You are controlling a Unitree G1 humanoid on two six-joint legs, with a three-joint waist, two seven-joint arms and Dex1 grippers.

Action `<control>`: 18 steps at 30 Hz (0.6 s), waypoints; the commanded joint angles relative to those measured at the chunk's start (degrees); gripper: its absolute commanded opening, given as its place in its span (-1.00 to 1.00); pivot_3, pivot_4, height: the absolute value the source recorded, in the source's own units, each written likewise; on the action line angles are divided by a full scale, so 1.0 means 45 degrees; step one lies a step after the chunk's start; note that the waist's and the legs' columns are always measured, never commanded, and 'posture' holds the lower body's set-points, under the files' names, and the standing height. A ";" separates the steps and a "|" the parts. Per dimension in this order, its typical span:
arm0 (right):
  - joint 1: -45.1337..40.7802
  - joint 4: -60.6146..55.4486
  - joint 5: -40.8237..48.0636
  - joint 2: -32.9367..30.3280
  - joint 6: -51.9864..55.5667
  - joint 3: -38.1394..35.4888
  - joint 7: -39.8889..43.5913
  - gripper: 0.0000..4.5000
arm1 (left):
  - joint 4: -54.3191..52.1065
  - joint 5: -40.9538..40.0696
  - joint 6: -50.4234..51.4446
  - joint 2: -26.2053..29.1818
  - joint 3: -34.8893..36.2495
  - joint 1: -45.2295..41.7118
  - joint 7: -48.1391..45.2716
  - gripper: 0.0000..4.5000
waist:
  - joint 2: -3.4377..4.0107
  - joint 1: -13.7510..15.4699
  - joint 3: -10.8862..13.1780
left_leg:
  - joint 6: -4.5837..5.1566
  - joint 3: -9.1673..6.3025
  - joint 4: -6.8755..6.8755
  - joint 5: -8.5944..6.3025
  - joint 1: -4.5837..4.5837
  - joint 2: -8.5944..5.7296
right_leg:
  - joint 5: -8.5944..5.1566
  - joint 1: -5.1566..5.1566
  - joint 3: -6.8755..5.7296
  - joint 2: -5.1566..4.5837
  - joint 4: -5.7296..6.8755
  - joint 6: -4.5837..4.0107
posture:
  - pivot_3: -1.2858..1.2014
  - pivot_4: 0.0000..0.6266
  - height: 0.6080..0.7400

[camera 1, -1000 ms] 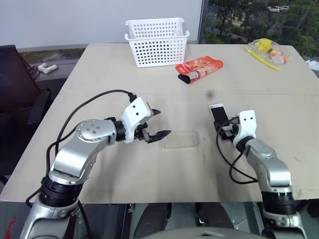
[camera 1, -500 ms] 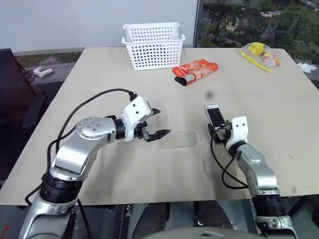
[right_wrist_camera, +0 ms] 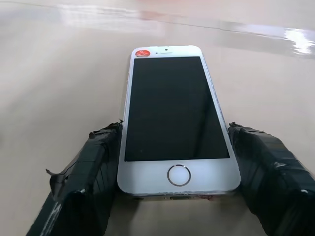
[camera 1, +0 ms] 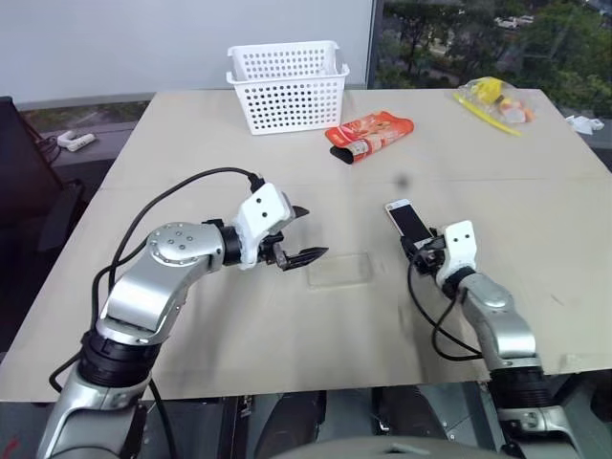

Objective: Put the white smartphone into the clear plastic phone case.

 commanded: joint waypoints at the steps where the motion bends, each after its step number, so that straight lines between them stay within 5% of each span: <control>1: -0.0092 -0.1060 0.1635 -0.0835 0.0411 0.0037 0.2545 0.32 | 0.0090 -0.0080 -0.0459 0.0054 0.0026 -0.0429 -0.0358 0.83 | 0.0019 0.0008 0.0023 | 0.0026 -0.0006 -0.0035 0.0017 -0.0001 0.0003 | 0.0021 -0.0010 -0.0009 0.0003 -0.0016 -0.0028 | 0.03 -0.52 1.00; 8: -0.0974 -0.1923 0.2951 -0.3481 0.0690 0.0939 0.7095 0.32 | 0.1151 -0.0447 -0.1349 0.0245 -0.0152 -0.0925 -0.2263 0.83 | 0.0114 -0.0016 0.0100 | -0.0004 0.0004 -0.0044 0.0028 -0.0222 0.0002 | 0.0039 -0.0229 -0.0041 0.0012 -0.0023 -0.0043 | 0.03 -0.52 1.00; 13: -0.2617 -0.1204 0.2655 -0.4073 0.0335 0.1845 0.8893 0.32 | 0.1795 -0.0820 -0.1452 0.0247 -0.0534 -0.1515 -0.3707 0.83 | 0.0112 0.0002 0.0119 | 0.0020 0.0009 -0.0040 0.0014 -0.0224 -0.0007 | 0.0039 -0.0219 -0.0046 0.0005 -0.0037 -0.0040 | 0.03 -0.52 1.00; 18: -0.3834 -0.0320 0.2218 -0.4172 -0.0148 0.2591 1.0050 0.32 | 0.2235 -0.0658 -0.1688 -0.0022 -0.1044 -0.1928 -0.4273 0.10 | 0.0107 0.0106 0.0124 | 0.0019 -0.0003 -0.0018 0.0016 -0.0222 -0.0005 | 0.0040 -0.0210 -0.0062 0.0008 -0.0033 -0.0040 | 0.03 -0.52 1.00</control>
